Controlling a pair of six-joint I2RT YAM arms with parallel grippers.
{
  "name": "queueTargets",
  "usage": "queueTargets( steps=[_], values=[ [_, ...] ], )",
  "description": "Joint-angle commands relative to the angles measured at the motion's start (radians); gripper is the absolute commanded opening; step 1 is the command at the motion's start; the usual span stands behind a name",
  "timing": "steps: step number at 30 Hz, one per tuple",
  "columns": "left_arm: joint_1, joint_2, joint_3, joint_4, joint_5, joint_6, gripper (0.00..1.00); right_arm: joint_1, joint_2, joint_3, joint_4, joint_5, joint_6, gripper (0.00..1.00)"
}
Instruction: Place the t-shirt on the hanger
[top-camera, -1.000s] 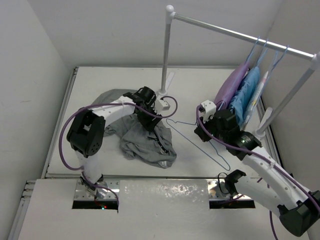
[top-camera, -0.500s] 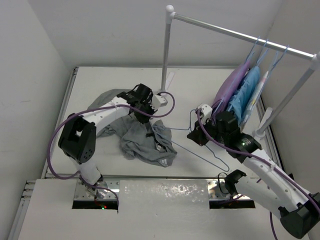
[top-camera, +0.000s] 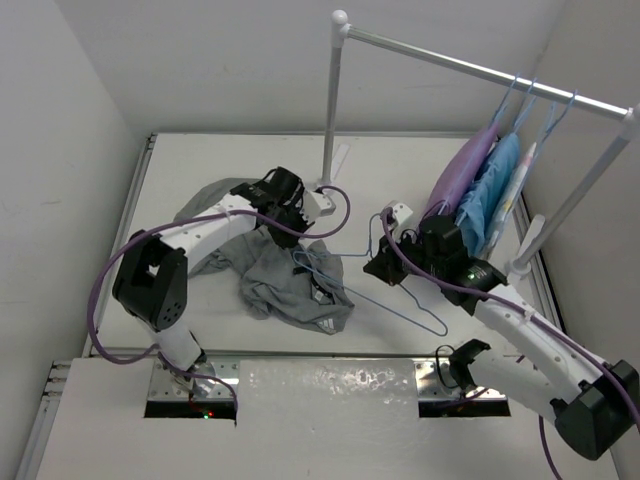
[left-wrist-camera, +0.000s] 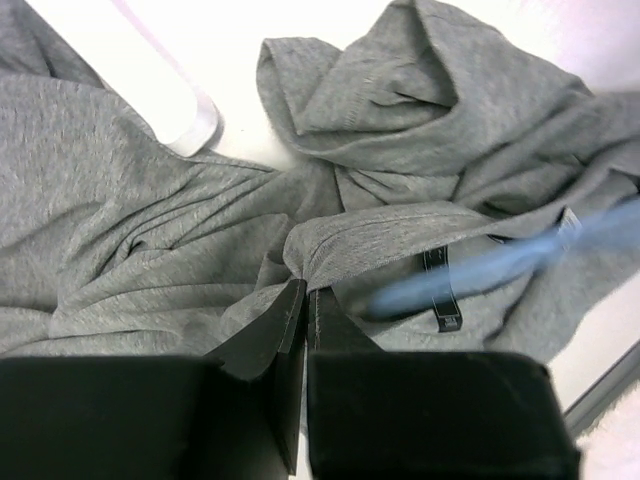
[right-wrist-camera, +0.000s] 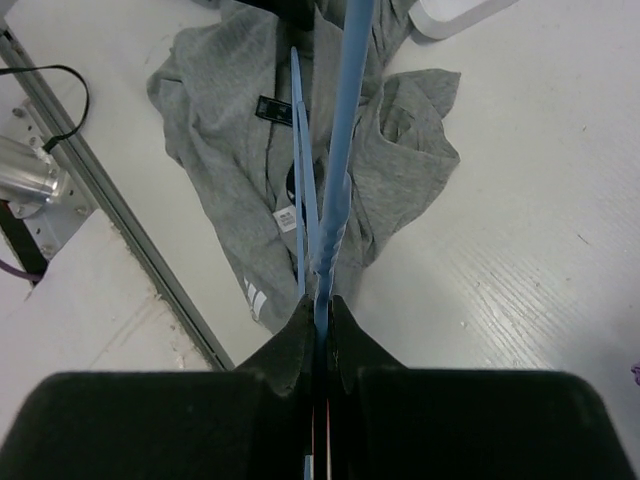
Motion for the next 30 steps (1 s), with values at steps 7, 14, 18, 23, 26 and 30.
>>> queueTargets(
  steps=[7,14,18,23,26,30],
  values=[
    [-0.013,-0.120,0.011,0.010,0.140,0.124,0.00,0.013,0.146,0.052,0.138,-0.057,-0.026,0.00],
    [-0.033,-0.169,0.063,-0.004,0.260,0.213,0.00,0.043,0.100,-0.009,0.230,-0.126,-0.105,0.00],
    [-0.103,-0.164,0.119,-0.108,0.304,0.243,0.00,0.068,0.053,-0.055,0.365,-0.102,-0.112,0.00],
    [-0.126,-0.153,0.232,-0.217,0.441,0.256,0.00,0.103,0.063,-0.089,0.467,-0.042,-0.102,0.00],
    [-0.128,-0.158,0.278,-0.262,0.473,0.244,0.00,0.134,0.065,-0.107,0.506,0.018,-0.119,0.00],
    [-0.148,-0.156,0.310,-0.262,0.473,0.163,0.00,0.151,0.079,-0.124,0.585,0.045,-0.116,0.00]
  ],
)
